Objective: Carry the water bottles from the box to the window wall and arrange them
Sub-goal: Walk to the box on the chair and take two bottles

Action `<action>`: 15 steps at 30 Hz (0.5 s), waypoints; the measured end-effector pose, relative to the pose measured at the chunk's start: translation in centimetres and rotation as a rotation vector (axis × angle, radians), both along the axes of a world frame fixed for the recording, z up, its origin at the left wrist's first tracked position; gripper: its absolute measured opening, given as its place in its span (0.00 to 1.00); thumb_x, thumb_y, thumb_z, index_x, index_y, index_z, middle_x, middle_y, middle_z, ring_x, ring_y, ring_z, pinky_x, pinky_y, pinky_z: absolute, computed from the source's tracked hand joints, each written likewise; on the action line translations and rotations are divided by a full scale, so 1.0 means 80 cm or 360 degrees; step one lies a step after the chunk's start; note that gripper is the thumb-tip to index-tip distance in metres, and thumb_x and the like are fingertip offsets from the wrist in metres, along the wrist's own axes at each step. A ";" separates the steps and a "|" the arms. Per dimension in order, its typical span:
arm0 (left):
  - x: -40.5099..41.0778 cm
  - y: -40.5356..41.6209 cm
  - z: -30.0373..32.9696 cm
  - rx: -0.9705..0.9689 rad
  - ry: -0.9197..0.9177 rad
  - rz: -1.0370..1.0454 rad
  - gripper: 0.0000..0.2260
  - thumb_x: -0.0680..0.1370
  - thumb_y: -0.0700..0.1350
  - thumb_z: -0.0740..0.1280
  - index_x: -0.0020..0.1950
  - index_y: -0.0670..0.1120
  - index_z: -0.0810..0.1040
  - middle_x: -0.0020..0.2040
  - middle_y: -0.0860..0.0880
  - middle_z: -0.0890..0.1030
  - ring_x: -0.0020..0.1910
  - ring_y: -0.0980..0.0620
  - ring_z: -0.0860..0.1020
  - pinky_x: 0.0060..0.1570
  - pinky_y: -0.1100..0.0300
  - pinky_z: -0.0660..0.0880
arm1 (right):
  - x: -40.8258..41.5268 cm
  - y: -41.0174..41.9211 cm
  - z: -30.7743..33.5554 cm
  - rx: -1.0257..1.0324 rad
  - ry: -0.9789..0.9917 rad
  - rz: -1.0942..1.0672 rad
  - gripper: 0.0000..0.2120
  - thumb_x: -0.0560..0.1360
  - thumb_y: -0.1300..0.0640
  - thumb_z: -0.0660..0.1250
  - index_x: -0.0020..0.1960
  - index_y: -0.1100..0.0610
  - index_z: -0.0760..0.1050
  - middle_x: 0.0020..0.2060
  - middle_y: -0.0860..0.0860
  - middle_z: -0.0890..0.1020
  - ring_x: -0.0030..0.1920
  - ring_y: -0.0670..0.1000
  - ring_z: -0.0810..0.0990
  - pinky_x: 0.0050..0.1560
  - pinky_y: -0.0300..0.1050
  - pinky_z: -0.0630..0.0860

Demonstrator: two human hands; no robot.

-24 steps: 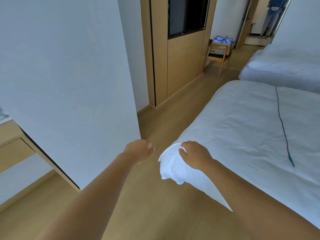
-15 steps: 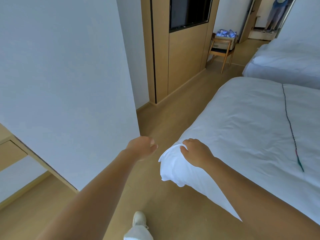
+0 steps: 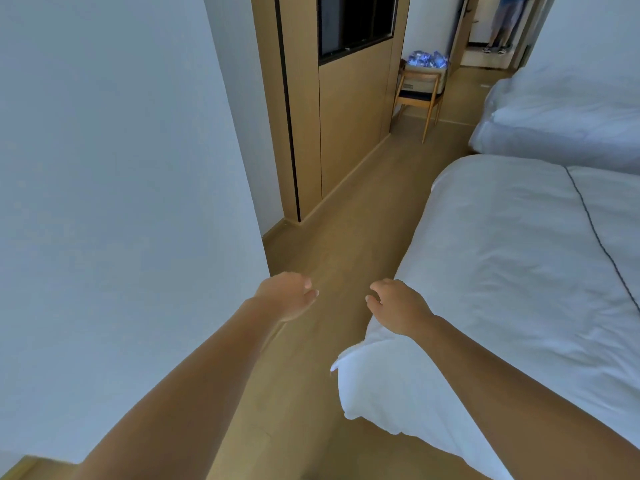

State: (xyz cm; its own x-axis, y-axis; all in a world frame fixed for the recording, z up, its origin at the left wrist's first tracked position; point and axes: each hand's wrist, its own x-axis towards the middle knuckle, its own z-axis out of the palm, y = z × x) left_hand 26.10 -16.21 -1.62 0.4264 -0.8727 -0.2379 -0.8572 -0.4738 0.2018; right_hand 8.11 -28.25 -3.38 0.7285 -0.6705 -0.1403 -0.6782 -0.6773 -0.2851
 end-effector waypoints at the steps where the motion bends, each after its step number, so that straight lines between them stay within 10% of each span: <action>1: 0.019 -0.006 0.001 -0.0003 0.0000 -0.0006 0.16 0.81 0.53 0.53 0.58 0.46 0.75 0.53 0.49 0.79 0.52 0.49 0.76 0.52 0.55 0.73 | 0.017 -0.005 -0.001 0.0005 0.0002 -0.0006 0.18 0.81 0.51 0.53 0.64 0.60 0.70 0.60 0.55 0.75 0.61 0.54 0.72 0.60 0.49 0.71; 15: 0.170 -0.113 -0.025 -0.0011 0.0010 -0.0145 0.17 0.82 0.53 0.54 0.59 0.45 0.75 0.46 0.51 0.75 0.46 0.53 0.73 0.47 0.58 0.71 | 0.154 -0.108 -0.025 0.0034 0.0087 -0.0056 0.22 0.81 0.50 0.52 0.71 0.57 0.64 0.69 0.53 0.69 0.68 0.53 0.68 0.63 0.49 0.69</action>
State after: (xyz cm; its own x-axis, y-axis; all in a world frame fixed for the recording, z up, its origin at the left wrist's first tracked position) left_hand 39.68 -25.22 -3.64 0.3435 -0.9095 -0.2340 -0.8955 -0.3923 0.2102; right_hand 20.45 -36.85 -5.41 0.6956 -0.6919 -0.1937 -0.7163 -0.6470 -0.2612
